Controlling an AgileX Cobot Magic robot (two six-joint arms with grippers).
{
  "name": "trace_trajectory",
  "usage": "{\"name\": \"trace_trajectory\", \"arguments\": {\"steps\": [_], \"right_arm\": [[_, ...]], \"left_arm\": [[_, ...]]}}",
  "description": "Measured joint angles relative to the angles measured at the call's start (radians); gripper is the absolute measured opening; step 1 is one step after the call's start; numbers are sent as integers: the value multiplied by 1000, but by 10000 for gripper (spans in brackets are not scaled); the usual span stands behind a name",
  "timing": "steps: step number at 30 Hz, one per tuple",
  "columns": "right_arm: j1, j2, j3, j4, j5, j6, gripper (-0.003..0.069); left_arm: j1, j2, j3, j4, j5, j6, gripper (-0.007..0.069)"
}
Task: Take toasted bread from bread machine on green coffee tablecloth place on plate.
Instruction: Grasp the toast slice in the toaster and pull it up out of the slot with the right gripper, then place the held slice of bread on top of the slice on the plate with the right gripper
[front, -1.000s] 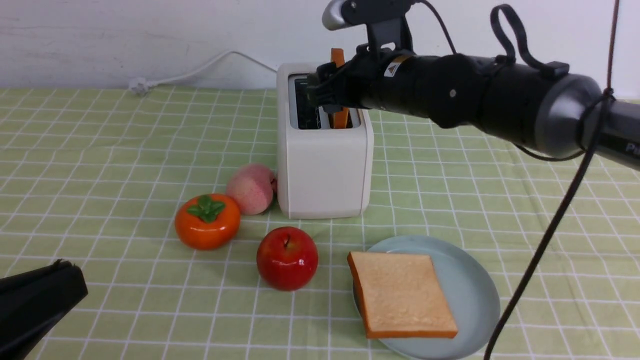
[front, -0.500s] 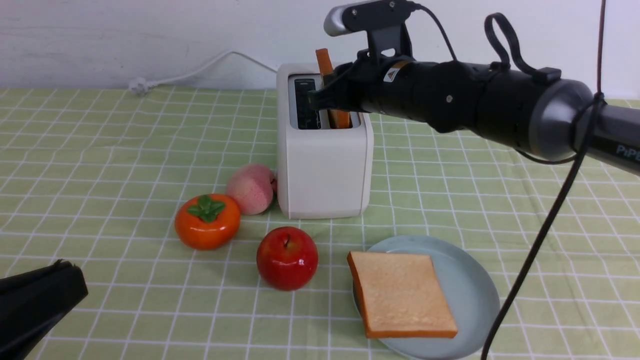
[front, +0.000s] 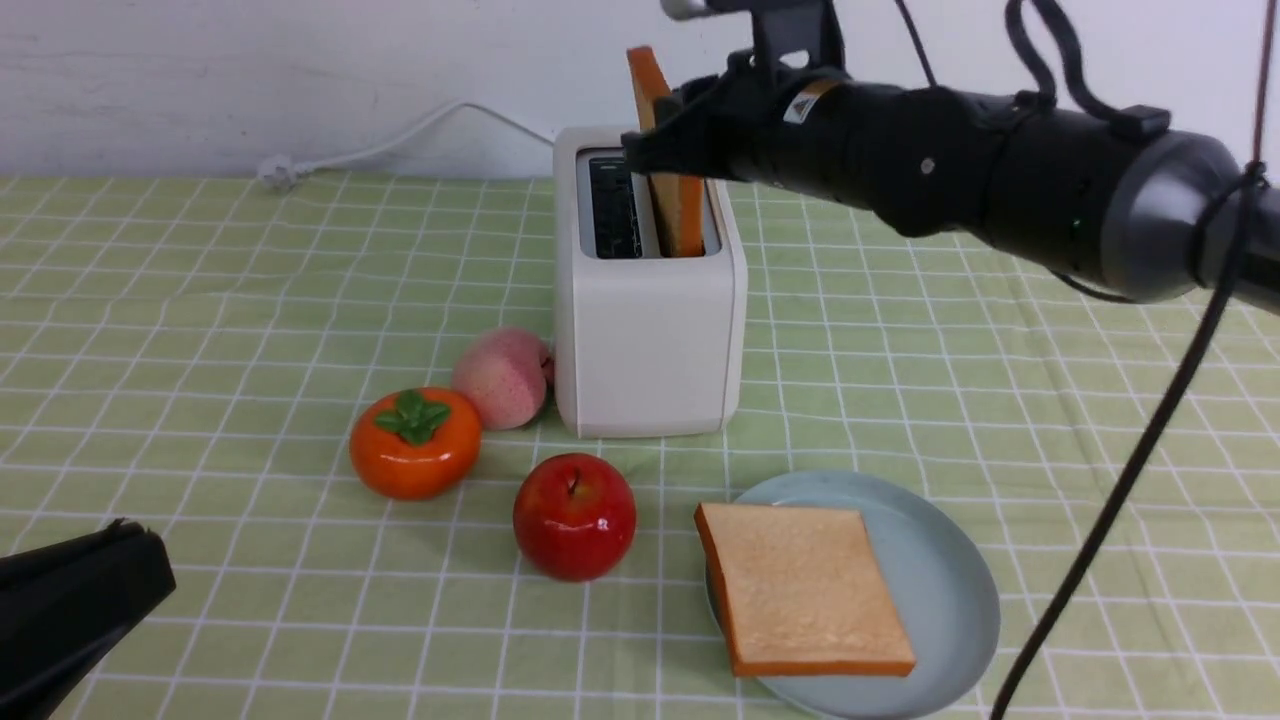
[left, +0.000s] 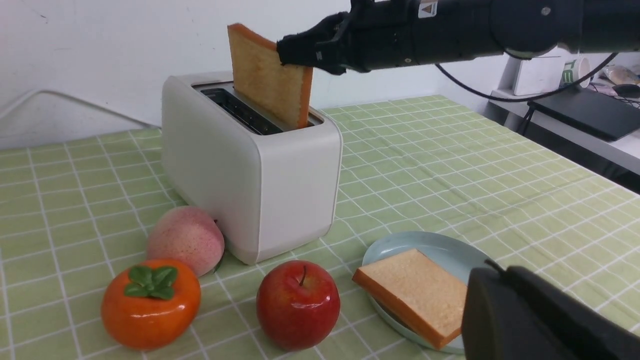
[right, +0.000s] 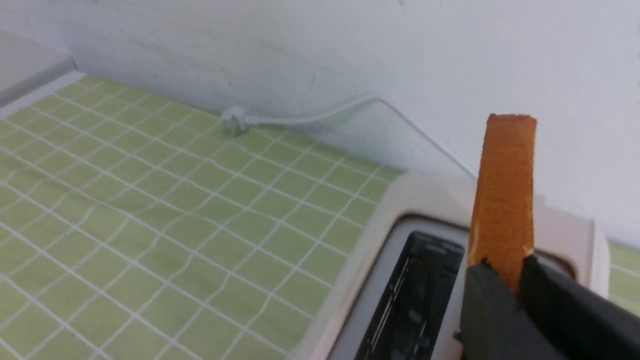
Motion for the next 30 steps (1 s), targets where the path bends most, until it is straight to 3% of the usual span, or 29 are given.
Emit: {"name": "trace_trajectory", "arguments": {"steps": [5,9,18,22,27,30], "right_arm": [[2,-139,0,0,56,1,68],[2,-261,0,0,211,1,67],[2,-533,1,-65,775,0,64],[-3,-619,51,-82,900,7,64],[-126,-738,242,-69,969,71,62],[-226,-736,330,30,974,52,61]], "left_arm": [[0,0,0,0,-3,0,-11],[0,0,0,0,-3,1,-11],[0,0,0,1,9,1,-10],[0,0,0,3,22,1,-10],[0,0,0,3,27,2,-9],[0,0,0,3,30,2,-8]]}}
